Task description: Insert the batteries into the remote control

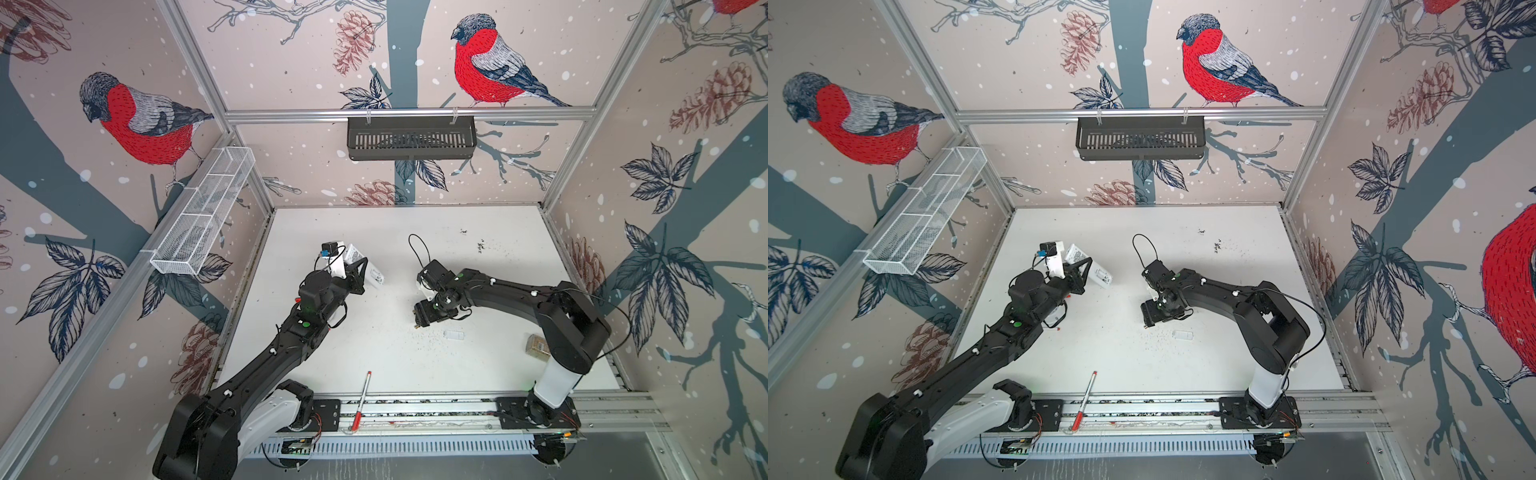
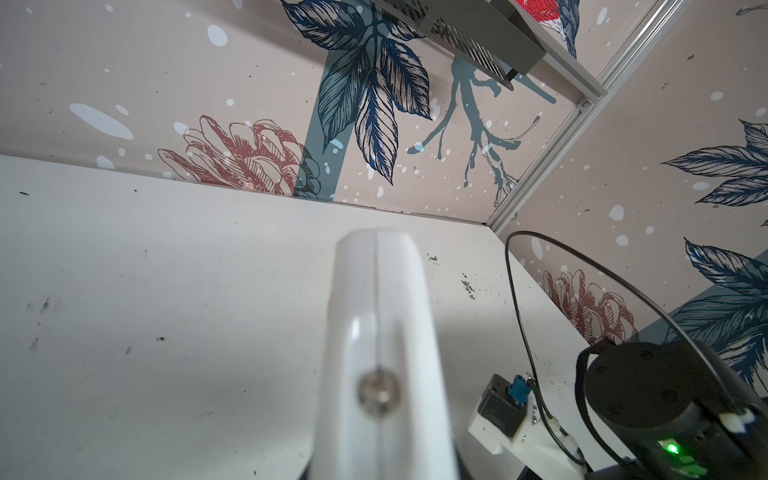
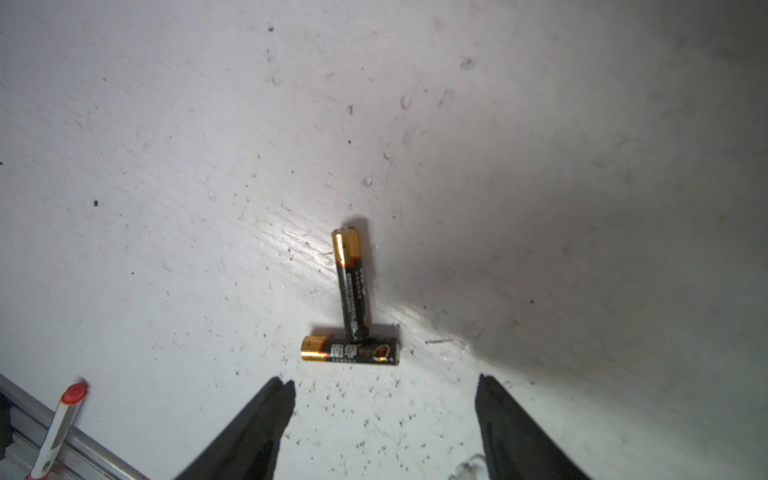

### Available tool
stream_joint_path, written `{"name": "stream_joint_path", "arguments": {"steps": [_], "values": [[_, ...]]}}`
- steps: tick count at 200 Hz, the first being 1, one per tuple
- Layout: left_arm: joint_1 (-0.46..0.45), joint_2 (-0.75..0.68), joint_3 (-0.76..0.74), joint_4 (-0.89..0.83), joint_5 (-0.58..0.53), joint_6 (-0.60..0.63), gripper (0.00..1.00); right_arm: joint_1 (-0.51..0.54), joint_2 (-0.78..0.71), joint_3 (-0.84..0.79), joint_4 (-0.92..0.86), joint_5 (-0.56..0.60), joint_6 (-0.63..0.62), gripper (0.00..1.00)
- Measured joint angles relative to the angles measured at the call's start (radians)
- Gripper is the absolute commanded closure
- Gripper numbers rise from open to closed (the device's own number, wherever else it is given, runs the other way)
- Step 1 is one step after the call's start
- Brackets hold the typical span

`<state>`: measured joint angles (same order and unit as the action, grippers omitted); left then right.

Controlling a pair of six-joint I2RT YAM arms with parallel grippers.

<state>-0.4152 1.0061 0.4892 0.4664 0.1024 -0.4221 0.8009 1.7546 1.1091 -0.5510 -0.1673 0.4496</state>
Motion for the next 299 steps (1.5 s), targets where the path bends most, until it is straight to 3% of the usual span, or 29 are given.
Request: {"name": "stream_joint_path", "arguments": {"steps": [68,142,219,299], "values": [[0.0,-0.016,-0.019,0.003,0.001,-0.008,1.0,0.057,0.062,0.018,-0.003,0.129,0.124,0.17],[0.001,-0.014,-0.019,0.005,0.002,-0.016,1.0,0.092,0.055,-0.007,-0.04,0.232,0.114,0.19],[0.001,-0.007,-0.011,0.016,0.008,-0.023,1.0,0.093,0.024,-0.037,-0.076,0.238,0.047,0.5],[0.001,0.009,-0.008,0.022,0.027,-0.024,1.0,0.101,-0.02,-0.092,-0.08,0.219,0.045,0.65]]}}
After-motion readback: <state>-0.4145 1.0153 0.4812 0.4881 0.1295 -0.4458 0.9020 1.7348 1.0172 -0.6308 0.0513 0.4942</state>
